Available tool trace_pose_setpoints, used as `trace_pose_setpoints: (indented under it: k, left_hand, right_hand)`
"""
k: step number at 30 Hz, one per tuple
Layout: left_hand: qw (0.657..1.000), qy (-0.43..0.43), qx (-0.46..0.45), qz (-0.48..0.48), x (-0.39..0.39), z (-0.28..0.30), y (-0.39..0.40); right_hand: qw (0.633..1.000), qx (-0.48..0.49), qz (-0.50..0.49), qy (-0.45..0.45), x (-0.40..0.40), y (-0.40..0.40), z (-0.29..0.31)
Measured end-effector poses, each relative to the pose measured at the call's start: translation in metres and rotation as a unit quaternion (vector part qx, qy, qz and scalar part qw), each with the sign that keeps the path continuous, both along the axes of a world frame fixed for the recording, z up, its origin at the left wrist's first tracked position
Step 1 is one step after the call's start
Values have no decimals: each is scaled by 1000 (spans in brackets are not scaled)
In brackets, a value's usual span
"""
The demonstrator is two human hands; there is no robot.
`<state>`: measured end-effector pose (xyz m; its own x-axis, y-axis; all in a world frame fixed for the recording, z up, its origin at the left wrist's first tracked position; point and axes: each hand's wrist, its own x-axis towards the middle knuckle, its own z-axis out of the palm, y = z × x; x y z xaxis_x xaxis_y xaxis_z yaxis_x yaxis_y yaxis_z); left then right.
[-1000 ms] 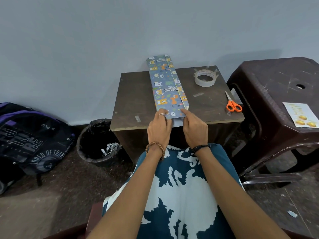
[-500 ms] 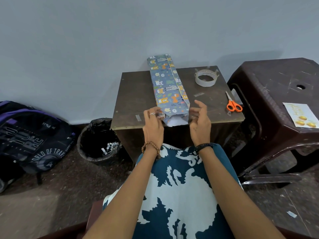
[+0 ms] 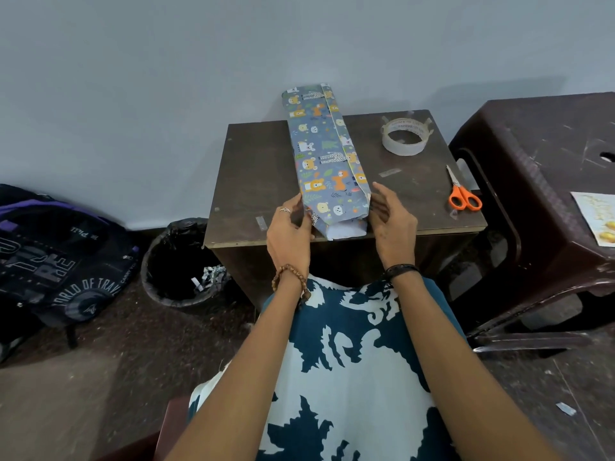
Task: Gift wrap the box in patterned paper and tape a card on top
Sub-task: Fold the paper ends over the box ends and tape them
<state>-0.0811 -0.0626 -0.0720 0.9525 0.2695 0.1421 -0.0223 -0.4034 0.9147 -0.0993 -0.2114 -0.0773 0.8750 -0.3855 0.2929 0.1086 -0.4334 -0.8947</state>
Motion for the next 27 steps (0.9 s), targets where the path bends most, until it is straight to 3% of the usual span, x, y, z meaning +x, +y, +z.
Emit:
trace_pose_setpoints:
  k: [9, 18, 24, 27]
  left_hand:
    - [983, -55, 174, -1, 12, -5, -6]
    - [989, -73, 125, 19, 13, -4, -6]
    - [972, -134, 191, 0, 17, -2, 0]
    - [966, -175, 184, -57, 19, -2, 0]
  right_hand:
    - [997, -43, -44, -37, 17, 2, -1]
    - [995, -97, -17, 9, 23, -10, 8]
    - [992, -129, -6, -12, 24, -10, 8]
    - [987, -160, 3, -14, 25, -9, 8]
